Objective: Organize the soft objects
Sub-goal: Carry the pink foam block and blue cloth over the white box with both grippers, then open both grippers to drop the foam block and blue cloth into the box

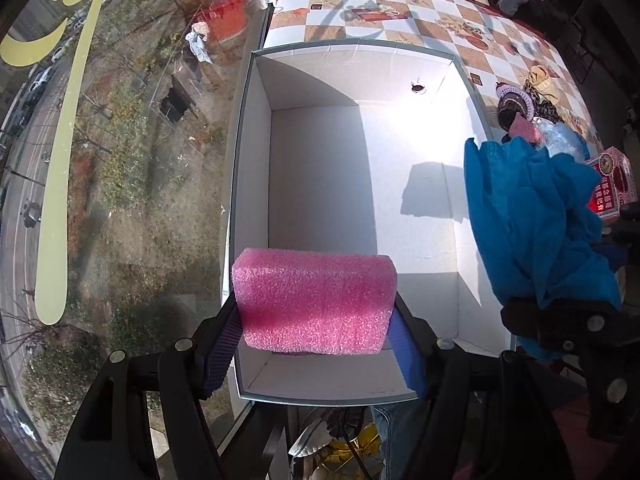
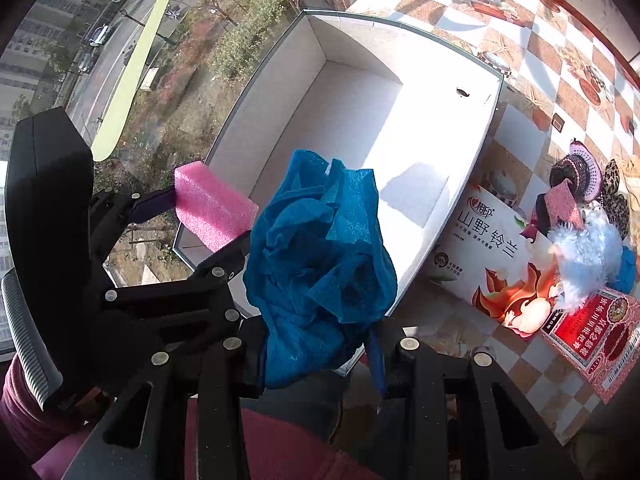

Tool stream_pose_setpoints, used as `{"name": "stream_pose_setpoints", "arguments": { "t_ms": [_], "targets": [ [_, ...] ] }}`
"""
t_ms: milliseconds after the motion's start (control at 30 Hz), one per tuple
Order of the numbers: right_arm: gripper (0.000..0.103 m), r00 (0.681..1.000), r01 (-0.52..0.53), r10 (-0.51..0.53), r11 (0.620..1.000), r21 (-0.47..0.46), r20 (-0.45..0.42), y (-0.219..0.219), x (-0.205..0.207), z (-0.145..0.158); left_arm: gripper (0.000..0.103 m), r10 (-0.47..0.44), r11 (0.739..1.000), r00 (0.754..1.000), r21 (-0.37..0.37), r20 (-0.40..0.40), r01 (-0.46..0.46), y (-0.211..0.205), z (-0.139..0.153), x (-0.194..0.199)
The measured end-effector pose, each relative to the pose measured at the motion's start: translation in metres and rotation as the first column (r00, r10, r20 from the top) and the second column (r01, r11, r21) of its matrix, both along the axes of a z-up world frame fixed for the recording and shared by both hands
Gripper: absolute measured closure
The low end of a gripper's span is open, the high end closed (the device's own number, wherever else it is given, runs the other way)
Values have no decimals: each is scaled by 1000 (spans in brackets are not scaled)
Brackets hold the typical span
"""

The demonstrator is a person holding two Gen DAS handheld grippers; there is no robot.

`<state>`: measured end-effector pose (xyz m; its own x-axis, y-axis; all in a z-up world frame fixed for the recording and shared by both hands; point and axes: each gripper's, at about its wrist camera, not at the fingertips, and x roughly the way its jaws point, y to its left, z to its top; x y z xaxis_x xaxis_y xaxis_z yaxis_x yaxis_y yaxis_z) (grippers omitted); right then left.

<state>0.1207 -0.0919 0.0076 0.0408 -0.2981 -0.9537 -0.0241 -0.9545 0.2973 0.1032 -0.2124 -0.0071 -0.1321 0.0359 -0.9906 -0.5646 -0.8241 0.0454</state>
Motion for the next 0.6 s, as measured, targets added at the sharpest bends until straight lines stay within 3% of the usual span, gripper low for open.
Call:
{"name": "stream_pose_setpoints", "arguments": {
  "t_ms": [600],
  "targets": [
    [65, 1000, -15, 15, 1000, 9, 13, -4, -6, -9, 31, 1, 1000, 999, -6, 34, 0, -2, -11, -2]
  ]
}}
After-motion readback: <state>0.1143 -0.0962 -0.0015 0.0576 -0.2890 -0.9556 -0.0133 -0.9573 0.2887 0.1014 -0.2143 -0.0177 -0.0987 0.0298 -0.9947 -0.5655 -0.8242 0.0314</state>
